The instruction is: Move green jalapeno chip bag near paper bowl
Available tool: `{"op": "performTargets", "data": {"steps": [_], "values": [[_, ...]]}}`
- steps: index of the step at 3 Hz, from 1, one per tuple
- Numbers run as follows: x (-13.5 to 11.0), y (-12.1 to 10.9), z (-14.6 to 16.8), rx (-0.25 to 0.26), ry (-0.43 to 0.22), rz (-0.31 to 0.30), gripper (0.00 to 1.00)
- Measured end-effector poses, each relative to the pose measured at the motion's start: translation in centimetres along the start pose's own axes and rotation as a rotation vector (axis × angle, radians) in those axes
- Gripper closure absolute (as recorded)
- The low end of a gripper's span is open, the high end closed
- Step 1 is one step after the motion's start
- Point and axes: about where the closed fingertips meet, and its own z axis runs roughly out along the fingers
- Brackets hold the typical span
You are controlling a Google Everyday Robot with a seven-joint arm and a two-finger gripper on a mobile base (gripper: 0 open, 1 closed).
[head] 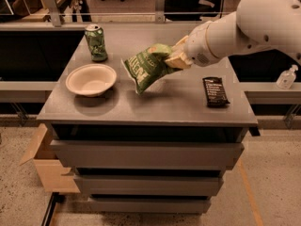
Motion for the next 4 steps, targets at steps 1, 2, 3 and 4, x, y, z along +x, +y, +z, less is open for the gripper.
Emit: {"op": "performTargets", "data": {"steps": [1,2,3,4], "values": [[-0.3,1.1,1.6,-0.034,0.012,-0.006,1.00],[-0.5,1.8,3.1,-0.065,0.023,-0.011,1.00],[-0.5,2.4,4.8,-0.094,0.033,-0.009,1.00],[-0.6,2.7,6.1,-0.111,0.029,-0.004,1.00]]}}
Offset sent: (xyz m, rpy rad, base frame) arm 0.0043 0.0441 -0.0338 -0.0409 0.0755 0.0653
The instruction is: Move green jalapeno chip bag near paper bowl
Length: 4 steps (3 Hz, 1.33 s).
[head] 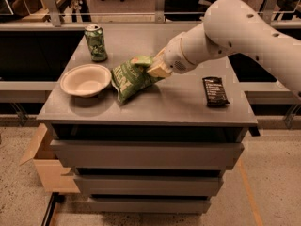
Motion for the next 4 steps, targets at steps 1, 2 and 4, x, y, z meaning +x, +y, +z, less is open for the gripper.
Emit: {"op": "performTargets", "data": {"steps": [1,2,4], "values": [[-0.15,0.22,0.66,-0.014,-0.008,0.004,1.00],[-0.23,0.34,0.80,-0.017,-0.009,0.003,0.84],[-0.38,0.57,1.09,-0.023,-0.009,0.000,0.38]]}}
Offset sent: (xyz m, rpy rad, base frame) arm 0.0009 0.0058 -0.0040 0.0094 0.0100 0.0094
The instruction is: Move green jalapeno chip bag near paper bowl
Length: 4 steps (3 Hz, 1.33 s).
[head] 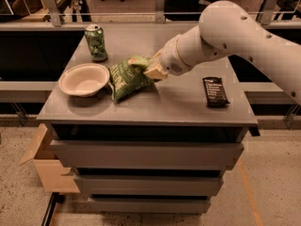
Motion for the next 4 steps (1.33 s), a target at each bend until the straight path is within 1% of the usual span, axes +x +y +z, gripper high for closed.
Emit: {"op": "performTargets", "data": {"steps": [1,2,3,4], "values": [[-0.1,0.1,0.2,-0.003,0.000,-0.001,0.13],[-0.1,0.2,0.3,-0.006,0.000,-0.003,0.00],[0.2,0.1,-0.3,0.020,0.000,0.003,0.00],[1.7,-0.4,-2.4,0.094,0.007,0.039,0.00]]}}
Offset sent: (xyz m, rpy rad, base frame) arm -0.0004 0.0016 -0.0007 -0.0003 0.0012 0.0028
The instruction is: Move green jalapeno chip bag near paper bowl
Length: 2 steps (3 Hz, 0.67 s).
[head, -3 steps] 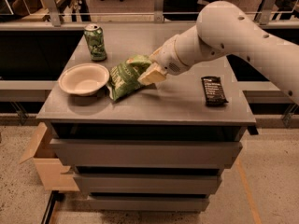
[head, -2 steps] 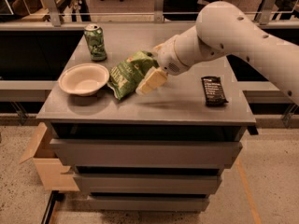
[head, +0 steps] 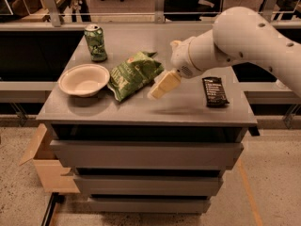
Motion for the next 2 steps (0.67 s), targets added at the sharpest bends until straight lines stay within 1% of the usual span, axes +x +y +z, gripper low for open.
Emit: {"op": "performTargets", "data": {"steps": [1,2], "values": [[2.6,-0.9,-3.4,0.109,-0.003,0.066,0.00],[5.4,-1.9,-6.9,0.214,-0.023,0.133,0.00]]}}
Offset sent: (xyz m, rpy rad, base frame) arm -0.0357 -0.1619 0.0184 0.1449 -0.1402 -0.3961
